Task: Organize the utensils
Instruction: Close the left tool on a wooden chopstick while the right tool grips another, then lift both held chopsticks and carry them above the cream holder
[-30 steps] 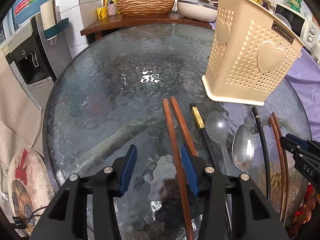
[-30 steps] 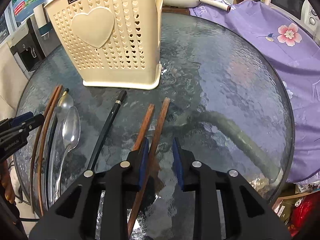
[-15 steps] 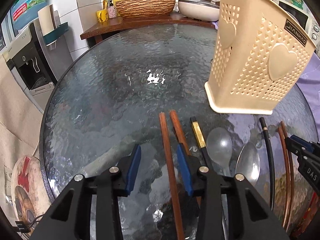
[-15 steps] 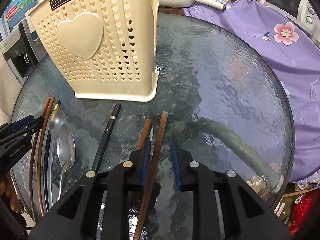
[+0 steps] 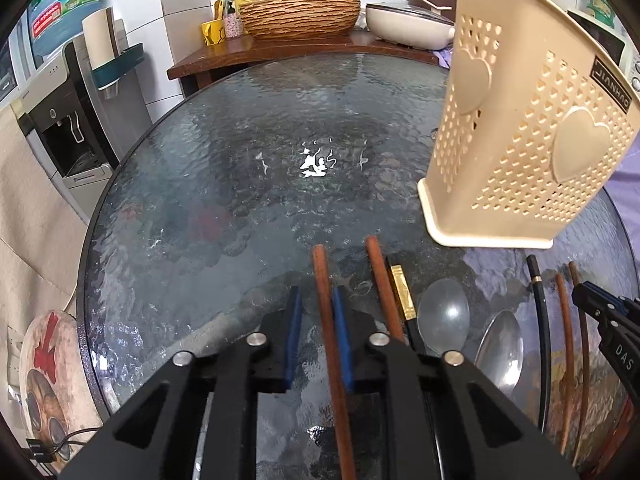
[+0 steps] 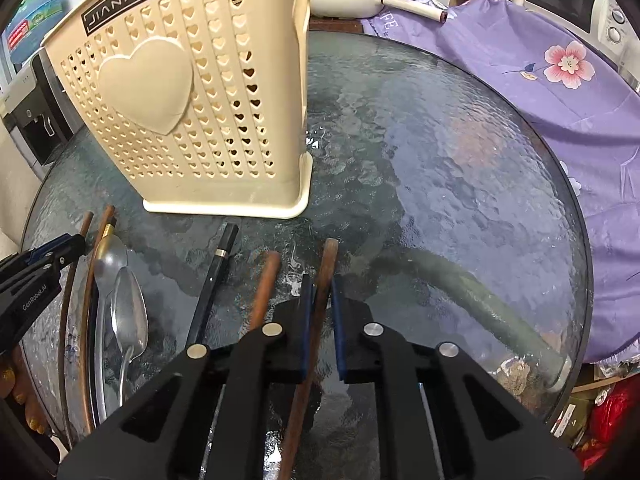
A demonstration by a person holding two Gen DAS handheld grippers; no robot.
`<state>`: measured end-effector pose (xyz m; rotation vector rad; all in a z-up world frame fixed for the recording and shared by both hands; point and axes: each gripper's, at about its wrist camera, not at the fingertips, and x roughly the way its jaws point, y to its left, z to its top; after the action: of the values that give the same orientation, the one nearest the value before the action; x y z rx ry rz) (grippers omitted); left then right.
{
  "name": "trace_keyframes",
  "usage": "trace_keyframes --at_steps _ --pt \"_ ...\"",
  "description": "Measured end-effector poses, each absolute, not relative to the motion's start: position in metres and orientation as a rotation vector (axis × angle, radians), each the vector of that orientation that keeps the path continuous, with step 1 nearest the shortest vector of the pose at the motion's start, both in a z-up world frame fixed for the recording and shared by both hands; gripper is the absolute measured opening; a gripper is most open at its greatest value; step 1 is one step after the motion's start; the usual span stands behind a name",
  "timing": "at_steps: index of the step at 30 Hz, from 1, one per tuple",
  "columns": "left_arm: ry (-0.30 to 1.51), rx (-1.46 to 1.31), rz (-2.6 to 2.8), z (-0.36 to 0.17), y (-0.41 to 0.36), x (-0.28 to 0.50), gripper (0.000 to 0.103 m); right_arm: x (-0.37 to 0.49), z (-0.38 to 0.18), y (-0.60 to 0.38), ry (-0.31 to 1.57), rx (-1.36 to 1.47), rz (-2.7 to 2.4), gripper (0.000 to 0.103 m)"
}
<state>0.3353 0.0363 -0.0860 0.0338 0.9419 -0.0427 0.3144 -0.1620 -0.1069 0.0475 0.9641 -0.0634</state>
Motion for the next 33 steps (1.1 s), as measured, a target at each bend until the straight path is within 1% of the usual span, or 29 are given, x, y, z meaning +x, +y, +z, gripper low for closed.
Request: trace_keyframes --at_steps 4,12,20,26,33 --pt "0.932 0.027 -0.023 -0.087 0.037 0.335 0.008 0.318 -0.107 -0.166 0.958 0.071 -0.067 0.008" --pt "0.937 -0.01 -0.021 -0.086 0.038 0.338 0.008 0.322 -0.109 -0.175 0.94 0.103 -0.064 0.008" --pt "0.925 -0.073 -0.065 -0.081 0.043 0.343 0.007 0.326 -0.103 -0.198 0.901 0.194 -0.002 0.008" --pt "0.871 -0.089 -0.101 -0.06 0.041 0.337 0.007 0.325 -0.083 -0.209 0.832 0.24 0.062 0.008" --pt "0.778 -0.117 -0.135 -0.02 0.043 0.325 0.007 0.317 -0.05 -0.223 0.739 0.3 0.156 0.008"
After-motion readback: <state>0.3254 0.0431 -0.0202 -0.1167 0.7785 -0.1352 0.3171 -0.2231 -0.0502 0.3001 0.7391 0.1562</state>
